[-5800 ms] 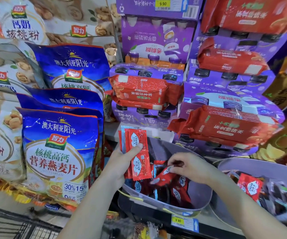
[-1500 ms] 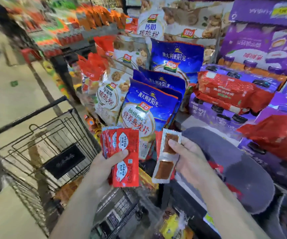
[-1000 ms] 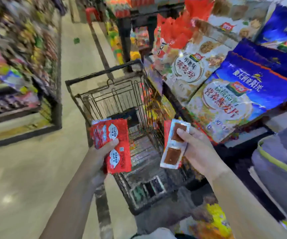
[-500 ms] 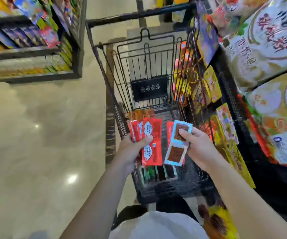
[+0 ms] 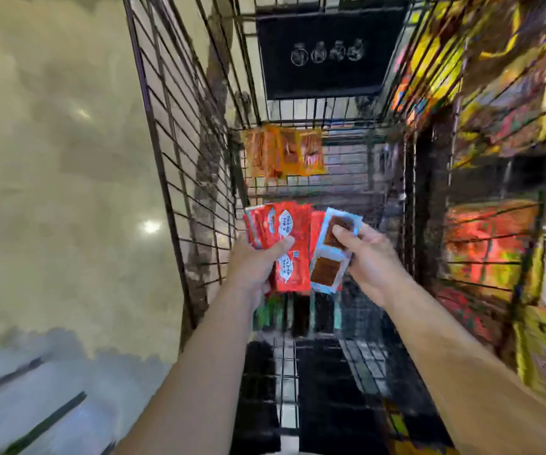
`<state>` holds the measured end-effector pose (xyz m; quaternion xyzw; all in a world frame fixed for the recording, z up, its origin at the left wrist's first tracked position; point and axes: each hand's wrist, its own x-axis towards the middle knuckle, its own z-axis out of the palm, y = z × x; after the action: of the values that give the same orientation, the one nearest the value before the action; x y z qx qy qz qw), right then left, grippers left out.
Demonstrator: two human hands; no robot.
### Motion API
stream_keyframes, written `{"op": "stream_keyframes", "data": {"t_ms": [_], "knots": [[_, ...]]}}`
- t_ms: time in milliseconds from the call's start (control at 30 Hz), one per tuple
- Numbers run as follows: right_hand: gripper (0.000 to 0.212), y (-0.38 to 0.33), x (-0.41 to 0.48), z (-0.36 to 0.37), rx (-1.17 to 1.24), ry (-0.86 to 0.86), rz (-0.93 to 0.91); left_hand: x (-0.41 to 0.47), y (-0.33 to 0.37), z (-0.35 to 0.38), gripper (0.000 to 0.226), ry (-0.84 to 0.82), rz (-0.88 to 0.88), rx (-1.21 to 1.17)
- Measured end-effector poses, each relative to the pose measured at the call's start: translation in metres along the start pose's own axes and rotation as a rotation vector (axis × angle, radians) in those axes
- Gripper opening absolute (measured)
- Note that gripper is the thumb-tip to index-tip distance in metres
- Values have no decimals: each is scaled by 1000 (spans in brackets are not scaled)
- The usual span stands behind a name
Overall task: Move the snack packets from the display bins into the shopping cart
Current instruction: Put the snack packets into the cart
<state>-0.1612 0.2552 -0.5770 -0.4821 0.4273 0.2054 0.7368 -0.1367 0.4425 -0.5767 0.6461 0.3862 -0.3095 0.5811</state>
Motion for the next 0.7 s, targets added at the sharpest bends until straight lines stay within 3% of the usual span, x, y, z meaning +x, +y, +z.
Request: {"op": "stream_keyframes", "data": {"t_ms": [100, 333, 467, 600, 700], "knots": [[28, 19, 44, -1, -28, -17, 9, 38, -13, 6, 31, 69, 1, 16], [13, 55, 117, 5, -174, -63, 21, 108, -34, 6, 36, 155, -21, 80], [8, 69, 136, 11, -386, 14, -71, 127, -40, 10, 60, 230, 12, 169], [36, 70, 141, 10, -595, 79, -134, 127, -41, 15, 77, 334, 116, 422], [56, 65, 130, 11, -665, 132, -140, 116, -41, 21, 108, 368, 171, 630]]}}
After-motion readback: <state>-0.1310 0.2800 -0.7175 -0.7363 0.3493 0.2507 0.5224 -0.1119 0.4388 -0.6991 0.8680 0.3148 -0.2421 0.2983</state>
